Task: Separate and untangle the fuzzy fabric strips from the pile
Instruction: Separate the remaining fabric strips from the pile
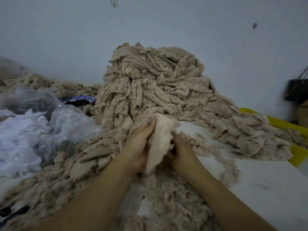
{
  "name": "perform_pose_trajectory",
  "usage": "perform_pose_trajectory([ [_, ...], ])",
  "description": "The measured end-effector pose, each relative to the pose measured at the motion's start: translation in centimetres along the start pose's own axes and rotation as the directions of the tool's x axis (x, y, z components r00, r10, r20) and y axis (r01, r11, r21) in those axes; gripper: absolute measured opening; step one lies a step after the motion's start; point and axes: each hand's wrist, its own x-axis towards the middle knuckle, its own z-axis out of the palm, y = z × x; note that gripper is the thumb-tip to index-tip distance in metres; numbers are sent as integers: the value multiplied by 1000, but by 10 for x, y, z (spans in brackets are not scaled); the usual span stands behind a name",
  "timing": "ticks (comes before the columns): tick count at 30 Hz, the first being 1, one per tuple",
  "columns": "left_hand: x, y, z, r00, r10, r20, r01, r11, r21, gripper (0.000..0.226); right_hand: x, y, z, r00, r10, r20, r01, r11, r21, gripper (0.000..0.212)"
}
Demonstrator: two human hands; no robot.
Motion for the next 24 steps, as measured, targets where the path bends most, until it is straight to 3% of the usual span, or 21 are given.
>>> perform_pose_trajectory([
  [2,-2,2,3,999,-31,45,31,1000,2,34,0,2,-1,1000,16,8,-15,996,-83,6],
  [4,-1,6,2,996,-38,81,45,995,-89,34,0,9,-6,999,46,-27,-50,984,-170,14],
  [6,2,13,-7,1000,-13,3,14,979,-204,32,0,19,-18,975,162,-151,-186,969,-161,25],
  [8,4,24,-21,1000,21,7,-16,914,-406,42,0,30,-33,890,371,-266,-396,917,-46,28],
  [10,9,31,-34,992,115,-51,-125,862,-492,49,1,39,-43,795,521,-311,-529,846,66,31],
  [12,13,30,-40,965,178,-193,-239,898,-370,28,1,38,-44,807,509,-301,-519,853,51,35],
  [13,11,27,-36,971,152,-183,-209,914,-348,20,0,34,-41,849,453,-272,-467,884,16,35],
  [16,7,17,-24,995,81,-65,-96,956,-276,41,-1,16,-29,964,207,-166,-222,972,-78,46],
  [18,6,12,-16,990,133,-49,-139,981,-136,38,-2,3,-24,976,87,-199,-82,996,34,47],
  [21,1,3,-1,990,143,15,-144,985,101,33,-7,-8,-23,974,191,-123,-123,899,420,77],
  [23,-4,-6,3,990,133,41,-138,907,398,16,-8,-8,-23,967,251,-45,-205,869,450,72],
  [24,-6,-11,4,989,141,52,-146,813,564,20,-8,-8,-24,963,269,-32,-229,871,434,67],
])
